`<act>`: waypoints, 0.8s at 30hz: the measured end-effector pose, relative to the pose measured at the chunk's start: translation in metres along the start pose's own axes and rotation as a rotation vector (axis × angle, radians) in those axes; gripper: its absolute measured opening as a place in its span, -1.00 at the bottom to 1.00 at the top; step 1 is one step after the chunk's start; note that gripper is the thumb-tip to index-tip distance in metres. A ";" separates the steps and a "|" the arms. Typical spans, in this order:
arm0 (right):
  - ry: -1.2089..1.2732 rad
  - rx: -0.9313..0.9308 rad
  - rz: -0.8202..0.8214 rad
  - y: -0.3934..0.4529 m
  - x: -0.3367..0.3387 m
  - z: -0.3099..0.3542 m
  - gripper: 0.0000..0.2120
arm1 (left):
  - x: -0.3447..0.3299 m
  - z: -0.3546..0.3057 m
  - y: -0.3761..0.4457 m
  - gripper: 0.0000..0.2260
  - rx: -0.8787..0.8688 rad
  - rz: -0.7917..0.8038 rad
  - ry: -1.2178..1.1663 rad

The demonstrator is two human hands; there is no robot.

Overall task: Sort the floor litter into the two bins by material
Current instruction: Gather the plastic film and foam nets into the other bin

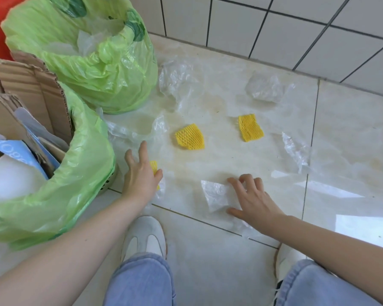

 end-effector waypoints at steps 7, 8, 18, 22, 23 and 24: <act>0.150 0.113 -0.007 0.005 0.004 0.010 -0.31 | -0.017 -0.001 0.007 -0.57 -0.014 0.092 0.295; 0.155 0.129 -0.006 0.004 0.004 0.009 -0.22 | -0.017 -0.005 0.005 -0.64 -0.069 0.063 0.358; 0.150 0.167 -0.106 0.005 0.010 -0.019 -0.45 | -0.019 -0.024 -0.015 -0.78 -0.264 -0.011 0.417; 0.178 0.191 -0.213 0.010 0.028 -0.031 -0.66 | -0.013 -0.036 -0.019 -0.81 -0.345 -0.074 0.301; 0.206 0.193 -0.250 0.011 0.036 -0.034 -0.70 | -0.010 -0.039 -0.018 -0.86 -0.353 -0.092 0.259; 0.232 0.188 -0.291 0.011 0.044 -0.038 -0.74 | -0.006 -0.041 -0.016 -0.91 -0.348 -0.115 0.219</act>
Point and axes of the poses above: each hand's wrist, its own y-axis towards the middle knuckle, its own x-axis out of the back of the hand, z = x × y, the point moved 7 cm from there along y, towards the middle knuckle, and after that the axes turned 4 degrees about z, right-handed, at the moved point
